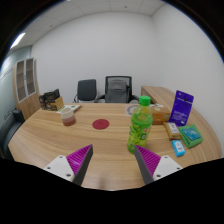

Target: Pour water

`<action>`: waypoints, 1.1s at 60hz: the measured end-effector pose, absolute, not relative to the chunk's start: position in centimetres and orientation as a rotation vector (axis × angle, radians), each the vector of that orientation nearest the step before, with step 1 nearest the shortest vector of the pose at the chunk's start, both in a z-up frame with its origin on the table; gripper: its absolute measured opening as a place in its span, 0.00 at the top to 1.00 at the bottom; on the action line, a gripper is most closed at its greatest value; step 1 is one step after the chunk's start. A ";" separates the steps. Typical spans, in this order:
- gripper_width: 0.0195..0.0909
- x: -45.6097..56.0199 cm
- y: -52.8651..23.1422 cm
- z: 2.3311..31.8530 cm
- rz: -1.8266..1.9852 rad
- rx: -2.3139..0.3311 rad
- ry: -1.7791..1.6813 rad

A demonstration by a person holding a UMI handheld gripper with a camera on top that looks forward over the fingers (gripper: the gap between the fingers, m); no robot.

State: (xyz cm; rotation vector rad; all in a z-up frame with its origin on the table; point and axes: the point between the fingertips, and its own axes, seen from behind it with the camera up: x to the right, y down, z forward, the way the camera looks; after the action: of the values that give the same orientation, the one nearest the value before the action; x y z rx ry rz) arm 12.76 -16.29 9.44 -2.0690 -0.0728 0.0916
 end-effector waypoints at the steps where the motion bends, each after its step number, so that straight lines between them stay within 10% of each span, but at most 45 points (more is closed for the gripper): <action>1: 0.07 13.8 -16.1 9.0 0.085 -2.069 -0.062; 26: 0.08 20.9 -4.2 6.0 0.028 -1.896 -0.073; 35: 0.44 20.7 -2.2 5.7 0.032 -1.862 -0.061; 52: 0.74 20.8 -1.4 6.0 -0.036 -1.831 -0.048; 66: 0.76 19.2 -0.5 6.4 -0.216 -1.873 -0.157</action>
State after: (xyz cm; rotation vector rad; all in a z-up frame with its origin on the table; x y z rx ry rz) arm 19.25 -0.54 6.43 -1.8734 -0.1566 -0.2160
